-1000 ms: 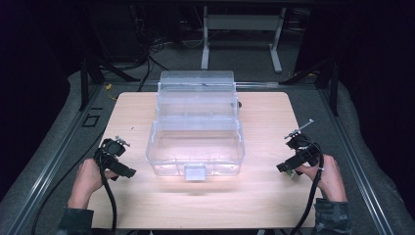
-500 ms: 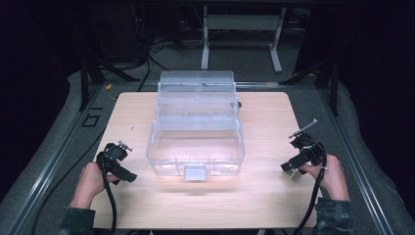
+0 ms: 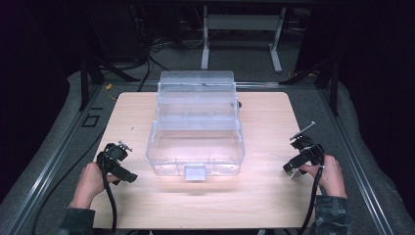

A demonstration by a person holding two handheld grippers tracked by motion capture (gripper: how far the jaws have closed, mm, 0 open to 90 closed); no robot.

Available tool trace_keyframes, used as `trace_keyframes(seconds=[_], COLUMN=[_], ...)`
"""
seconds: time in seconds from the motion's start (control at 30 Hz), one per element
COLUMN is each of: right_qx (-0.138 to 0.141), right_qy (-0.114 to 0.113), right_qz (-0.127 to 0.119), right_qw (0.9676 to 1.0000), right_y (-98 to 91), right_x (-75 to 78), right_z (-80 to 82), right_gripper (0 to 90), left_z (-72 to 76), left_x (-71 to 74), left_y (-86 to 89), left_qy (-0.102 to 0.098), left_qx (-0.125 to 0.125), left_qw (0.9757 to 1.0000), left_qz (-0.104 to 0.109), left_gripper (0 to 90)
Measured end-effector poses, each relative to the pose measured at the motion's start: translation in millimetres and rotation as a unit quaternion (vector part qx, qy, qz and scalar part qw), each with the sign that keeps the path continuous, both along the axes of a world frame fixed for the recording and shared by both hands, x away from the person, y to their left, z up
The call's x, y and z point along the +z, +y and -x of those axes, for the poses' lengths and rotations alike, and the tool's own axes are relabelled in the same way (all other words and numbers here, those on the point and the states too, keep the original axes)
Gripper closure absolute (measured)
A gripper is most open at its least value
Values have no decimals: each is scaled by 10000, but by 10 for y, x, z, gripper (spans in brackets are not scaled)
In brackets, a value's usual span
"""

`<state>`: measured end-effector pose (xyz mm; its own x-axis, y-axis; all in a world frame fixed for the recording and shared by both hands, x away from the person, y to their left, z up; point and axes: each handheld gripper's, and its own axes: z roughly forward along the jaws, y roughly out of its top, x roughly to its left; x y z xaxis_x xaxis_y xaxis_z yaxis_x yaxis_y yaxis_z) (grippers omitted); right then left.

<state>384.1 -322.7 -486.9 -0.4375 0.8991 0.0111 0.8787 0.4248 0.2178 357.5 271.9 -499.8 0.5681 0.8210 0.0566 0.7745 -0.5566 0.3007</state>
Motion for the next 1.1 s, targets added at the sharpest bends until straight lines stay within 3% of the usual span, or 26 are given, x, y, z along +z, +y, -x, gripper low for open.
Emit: trace_keyframes(seconds=[0.03,0.1,0.27,0.37,0.57,0.77,0.87,1.03,1.1], right_qx=[-9,8,2,3,14,158,205,281,332], right_qy=[-63,-57,149,225,256,315,191,124,109], right_qz=[-77,24,201,256,436,443,291,359,250], right_qw=[9999,10000,9997,9994,9987,9984,9992,9989,9991], right_y=[2,15,29,43,67,79,101,136,152], right_x=[-23,-46,-143,-173,-200,-158,-151,-86,-42], right_z=[-5,-12,-48,-65,-72,-61,-48,-13,2], right_gripper=[13,31,91,170,431,451,452,452,453], left_z=[-2,-2,-4,3,8,1,-10,-3,1], left_x=[-4,-13,-14,-17,-26,-25,-33,-44,-45], left_y=[1,3,16,17,15,18,27,30,32], left_qy=[9,13,30,25,45,27,29,15,21], left_qx=[-12,4,-6,29,10,11,-4,17,14], left_qw=[10000,10000,10000,10000,10000,10000,10000,10000,10000], left_qz=[-11,-31,-27,-34,-52,-47,-67,-67,-74], left_gripper=[1,1,1,1,2,5,11,12,12])
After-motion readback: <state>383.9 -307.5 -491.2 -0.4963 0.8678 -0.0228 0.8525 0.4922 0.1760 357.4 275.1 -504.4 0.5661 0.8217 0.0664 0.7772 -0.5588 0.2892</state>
